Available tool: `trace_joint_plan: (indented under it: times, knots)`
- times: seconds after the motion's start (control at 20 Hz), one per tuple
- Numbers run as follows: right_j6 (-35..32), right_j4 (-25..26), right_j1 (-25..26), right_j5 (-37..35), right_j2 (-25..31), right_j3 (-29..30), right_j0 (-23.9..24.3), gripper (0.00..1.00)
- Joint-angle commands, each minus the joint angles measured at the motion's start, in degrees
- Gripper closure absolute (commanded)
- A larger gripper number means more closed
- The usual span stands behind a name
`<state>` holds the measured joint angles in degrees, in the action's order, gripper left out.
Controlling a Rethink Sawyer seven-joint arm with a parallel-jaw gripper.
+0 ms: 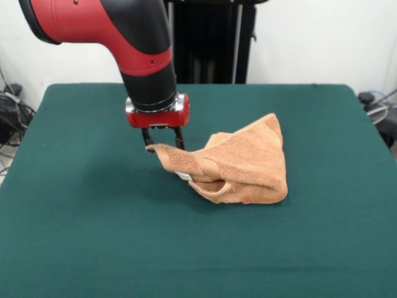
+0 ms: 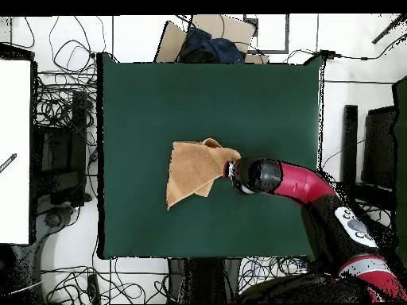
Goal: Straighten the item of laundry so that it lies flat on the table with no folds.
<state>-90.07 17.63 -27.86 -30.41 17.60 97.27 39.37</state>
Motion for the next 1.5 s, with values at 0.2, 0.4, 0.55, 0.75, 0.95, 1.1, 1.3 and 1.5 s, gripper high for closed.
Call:
trace_joint_plan:
  times: [0.2, 0.4, 0.55, 0.75, 0.95, 1.1, 1.3, 1.5]
  knots:
    - [-3.64, -2.31, 0.53, -2.64, 3.36, -1.37, -1.76, 0.00]
    - [-3.63, -2.19, 0.76, -2.77, 3.19, -1.92, -2.10, 0.00]
    - [-3.32, -2.05, 1.57, -2.74, 3.30, -2.75, -2.31, 0.00]
    - [-3.33, -2.24, 1.88, -3.20, 3.27, -3.06, -2.55, 0.00]
    - [-3.02, -2.46, 2.68, -3.32, 3.58, -4.27, -2.79, 0.00]
    - [-2.86, -2.75, 3.07, -3.81, 3.75, -4.60, -2.81, 0.00]
    - [-2.76, -3.27, 3.04, -4.63, 4.01, -4.40, -2.56, 0.00]
    - [-1.87, -2.98, 2.24, -5.38, 4.10, -4.46, -2.69, 0.00]
